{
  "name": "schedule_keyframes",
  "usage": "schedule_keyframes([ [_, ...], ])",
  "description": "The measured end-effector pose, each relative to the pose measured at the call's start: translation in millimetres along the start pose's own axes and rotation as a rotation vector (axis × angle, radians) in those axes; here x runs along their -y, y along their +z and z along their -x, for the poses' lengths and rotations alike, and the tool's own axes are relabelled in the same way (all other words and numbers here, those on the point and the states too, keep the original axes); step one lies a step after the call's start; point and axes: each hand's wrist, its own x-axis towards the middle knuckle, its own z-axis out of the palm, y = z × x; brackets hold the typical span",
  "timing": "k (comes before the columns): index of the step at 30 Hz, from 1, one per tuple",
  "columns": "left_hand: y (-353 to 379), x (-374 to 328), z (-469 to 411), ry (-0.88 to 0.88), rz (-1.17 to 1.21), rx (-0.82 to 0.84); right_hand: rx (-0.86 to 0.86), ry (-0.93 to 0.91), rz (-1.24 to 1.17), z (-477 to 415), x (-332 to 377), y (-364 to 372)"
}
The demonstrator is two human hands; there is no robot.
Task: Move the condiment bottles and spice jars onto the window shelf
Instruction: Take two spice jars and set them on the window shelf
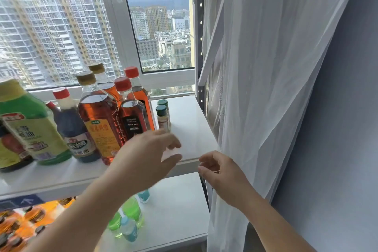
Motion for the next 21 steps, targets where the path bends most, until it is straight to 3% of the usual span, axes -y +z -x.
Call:
schedule_keyframes([
  [4,42,6,41,-0.135,0.246,0.117,0.056,-0.032,0.102,6,-2,-2],
  [11,77,9,70,-0.252,0.263,0.127,0.122,-0.07,0.269,26,-11,-9],
  [21,74,-5,75,-0.037,0.279,0.176,-0.036,-0.024,0.506,95,7,-18],
])
